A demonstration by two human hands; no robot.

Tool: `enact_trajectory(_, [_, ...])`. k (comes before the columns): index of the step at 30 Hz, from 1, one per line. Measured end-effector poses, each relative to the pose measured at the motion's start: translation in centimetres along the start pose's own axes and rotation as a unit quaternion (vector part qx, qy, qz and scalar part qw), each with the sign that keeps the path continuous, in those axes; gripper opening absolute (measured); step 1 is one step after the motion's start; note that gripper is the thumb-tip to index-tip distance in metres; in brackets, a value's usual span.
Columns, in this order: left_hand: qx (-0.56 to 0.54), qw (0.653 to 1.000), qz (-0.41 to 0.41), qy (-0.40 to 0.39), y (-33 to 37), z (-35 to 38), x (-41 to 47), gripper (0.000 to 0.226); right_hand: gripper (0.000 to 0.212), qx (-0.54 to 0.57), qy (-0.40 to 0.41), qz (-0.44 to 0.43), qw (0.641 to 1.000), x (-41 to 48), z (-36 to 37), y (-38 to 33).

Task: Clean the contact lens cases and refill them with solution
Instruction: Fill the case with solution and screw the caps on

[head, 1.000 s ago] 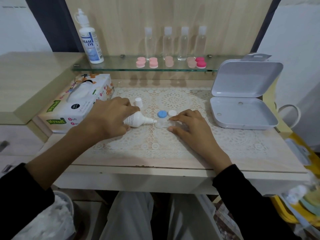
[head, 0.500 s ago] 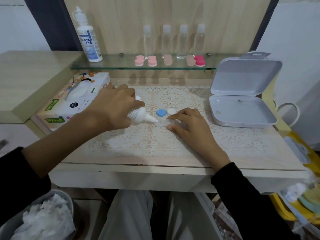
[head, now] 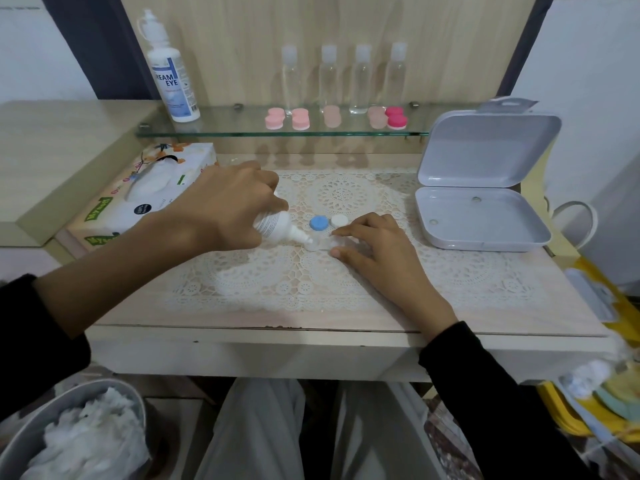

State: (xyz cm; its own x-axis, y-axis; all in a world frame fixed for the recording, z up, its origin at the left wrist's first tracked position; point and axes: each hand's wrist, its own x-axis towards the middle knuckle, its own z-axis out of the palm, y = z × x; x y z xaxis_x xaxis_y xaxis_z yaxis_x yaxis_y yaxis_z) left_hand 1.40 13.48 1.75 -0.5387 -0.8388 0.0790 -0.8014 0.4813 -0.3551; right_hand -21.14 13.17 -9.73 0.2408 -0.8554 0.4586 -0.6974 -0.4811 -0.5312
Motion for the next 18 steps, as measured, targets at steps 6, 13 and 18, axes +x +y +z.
enact_trajectory(6, [0.001,1.000,-0.002,0.005,0.06,0.00,-0.03,0.040,0.033,0.000,-0.001,0.000,1.000,-0.03,0.01,0.01])
enact_trajectory(13, [-0.004,1.000,-0.005,0.011,-0.08,0.13,-0.12,0.037,0.033,-0.008,0.005,-0.003,1.000,-0.04,-0.03,-0.13])
enact_trajectory(18, [-0.014,1.000,-0.005,0.016,-0.11,0.27,-0.15,0.037,0.032,-0.004,0.004,-0.004,1.000,-0.09,-0.10,-0.18])
